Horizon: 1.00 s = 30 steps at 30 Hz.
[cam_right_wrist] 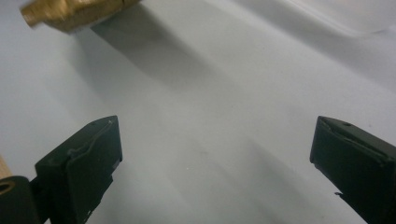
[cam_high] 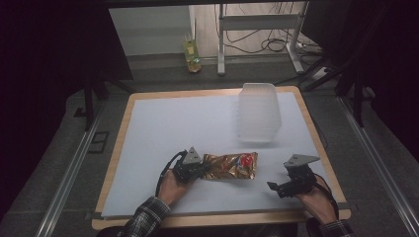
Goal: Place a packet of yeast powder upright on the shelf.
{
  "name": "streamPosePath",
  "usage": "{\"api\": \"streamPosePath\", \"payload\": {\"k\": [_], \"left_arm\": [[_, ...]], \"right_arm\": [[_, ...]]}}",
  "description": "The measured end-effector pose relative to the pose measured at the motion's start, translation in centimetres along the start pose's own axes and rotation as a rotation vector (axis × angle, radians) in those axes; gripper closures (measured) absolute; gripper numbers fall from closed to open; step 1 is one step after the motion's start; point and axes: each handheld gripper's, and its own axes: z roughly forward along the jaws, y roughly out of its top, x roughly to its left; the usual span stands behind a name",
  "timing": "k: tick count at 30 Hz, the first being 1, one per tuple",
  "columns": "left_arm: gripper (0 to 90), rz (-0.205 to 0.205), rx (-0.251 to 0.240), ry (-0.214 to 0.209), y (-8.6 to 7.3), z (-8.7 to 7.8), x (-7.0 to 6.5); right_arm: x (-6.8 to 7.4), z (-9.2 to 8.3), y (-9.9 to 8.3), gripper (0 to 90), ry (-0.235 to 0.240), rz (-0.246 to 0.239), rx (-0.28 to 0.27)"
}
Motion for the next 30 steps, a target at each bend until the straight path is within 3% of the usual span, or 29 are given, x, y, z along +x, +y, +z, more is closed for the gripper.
{"api": "streamPosePath", "payload": {"k": [1,2,4,11,16,26,28,30], "left_arm": [[90.0,0.036,0.059,0.048,-0.2,0.1,0.0],[90.0,0.008,0.057,0.035,-0.3,0.0,0.2],[90.0,0.035,0.057,0.051,-0.3,0.1,-0.1],[90.0,0.016,0.057,0.042,-0.3,0.1,0.0],[89.9,0.015,0.056,0.042,-0.3,0.1,0.0],[89.9,0.021,0.053,0.05,-0.4,0.0,-0.1],[89.9,0.016,0.052,0.046,-0.4,0.0,0.0],[89.9,0.018,0.052,0.048,-0.4,0.0,-0.1]], "right_arm": [[0.0,0.0,0.1,2.6,0.003,0.001,0.001],[0.1,0.1,0.2,2.6,0.021,0.005,0.005],[0.1,0.1,0.3,2.6,0.033,0.01,0.005],[0.5,0.5,1.0,2.6,0.079,0.015,0.009],[1.1,0.9,2.0,2.6,0.146,0.034,0.006],[2.1,2.0,4.0,2.6,0.223,0.052,0.016],[2.5,2.6,4.9,2.5,0.256,0.082,0.019],[2.6,2.7,5.1,2.6,0.263,0.083,0.018]]}}
